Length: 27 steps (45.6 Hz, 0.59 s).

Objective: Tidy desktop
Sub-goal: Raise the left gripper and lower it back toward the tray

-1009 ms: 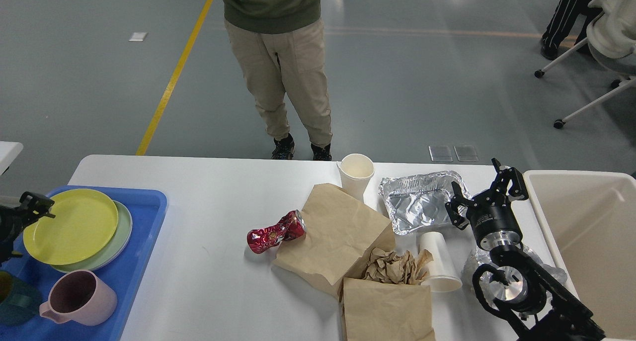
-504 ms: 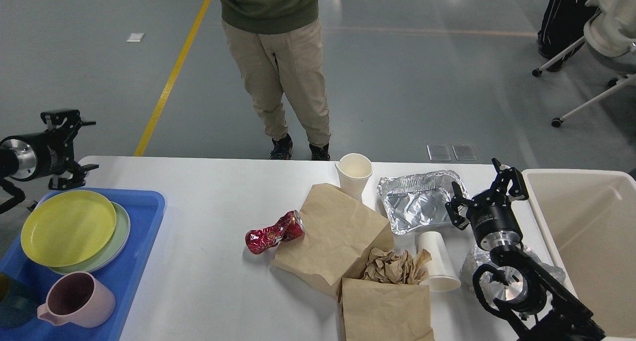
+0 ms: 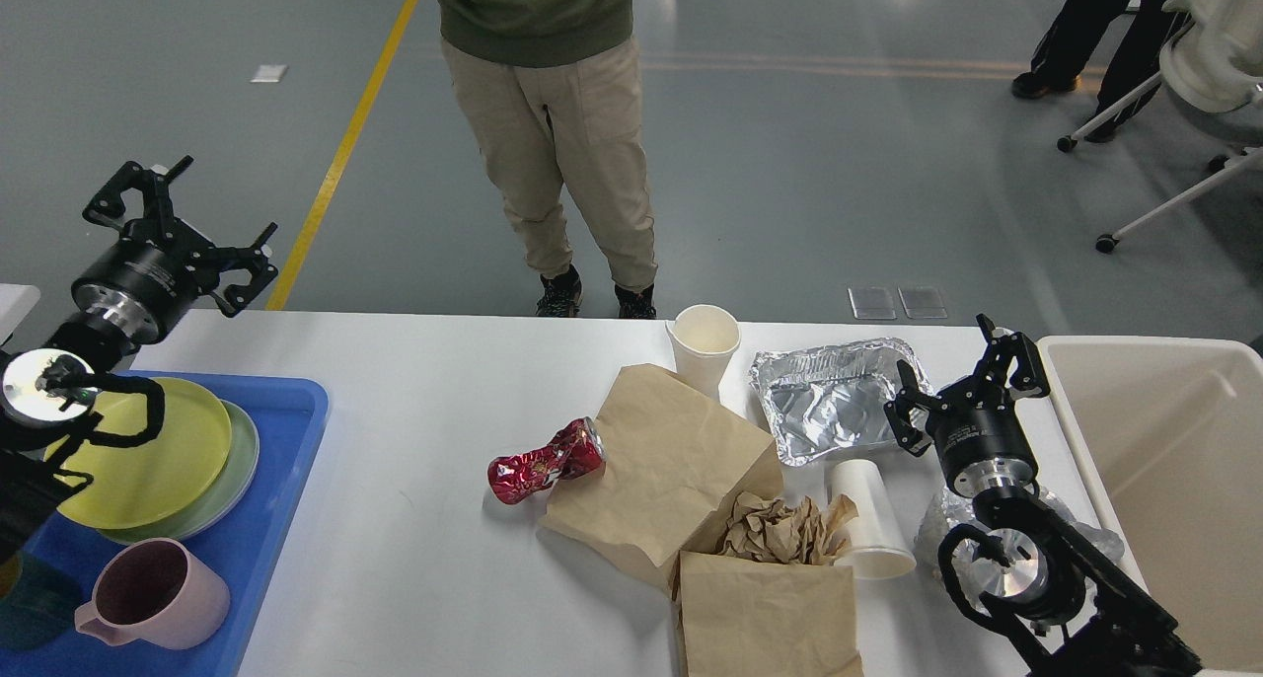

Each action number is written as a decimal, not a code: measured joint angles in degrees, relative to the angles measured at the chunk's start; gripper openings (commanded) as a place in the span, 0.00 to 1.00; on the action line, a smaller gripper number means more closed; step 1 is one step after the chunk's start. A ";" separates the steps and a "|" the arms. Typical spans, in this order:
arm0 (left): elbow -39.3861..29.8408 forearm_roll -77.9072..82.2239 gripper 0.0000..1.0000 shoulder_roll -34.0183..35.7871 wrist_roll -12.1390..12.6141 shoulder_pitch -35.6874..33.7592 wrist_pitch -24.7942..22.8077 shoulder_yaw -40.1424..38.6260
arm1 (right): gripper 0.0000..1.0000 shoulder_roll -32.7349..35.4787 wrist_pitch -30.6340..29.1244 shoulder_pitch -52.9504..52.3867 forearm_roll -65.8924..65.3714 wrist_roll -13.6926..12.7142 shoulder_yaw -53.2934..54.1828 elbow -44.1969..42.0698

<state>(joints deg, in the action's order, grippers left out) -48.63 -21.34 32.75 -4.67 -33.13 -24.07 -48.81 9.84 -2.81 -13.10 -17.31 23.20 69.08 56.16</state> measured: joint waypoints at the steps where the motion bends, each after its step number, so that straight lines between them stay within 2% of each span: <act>1: -2.28 0.10 0.96 -0.14 -0.32 2.14 0.12 -2.12 | 1.00 0.00 0.00 0.00 0.00 0.00 0.00 0.00; 4: -8.35 1.14 0.96 -0.94 -0.84 8.35 0.43 -8.44 | 1.00 0.00 0.00 0.00 -0.01 0.00 0.00 0.00; 8: -11.95 4.31 0.96 -3.04 -0.95 13.12 0.57 -14.68 | 1.00 0.00 0.00 0.00 -0.01 0.00 0.00 0.00; 18: -13.28 11.38 0.96 -10.44 -0.56 20.94 0.58 -23.56 | 1.00 0.00 0.00 0.04 -0.01 0.00 0.00 0.00; 27: -13.02 13.72 0.96 -13.72 -0.79 22.14 -0.04 -25.50 | 1.00 0.00 0.00 0.04 0.00 0.00 0.00 0.00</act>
<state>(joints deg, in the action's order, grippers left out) -61.65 -7.62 19.03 -5.47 -11.00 -24.11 -74.30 9.84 -2.81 -13.06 -17.31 23.20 69.08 56.16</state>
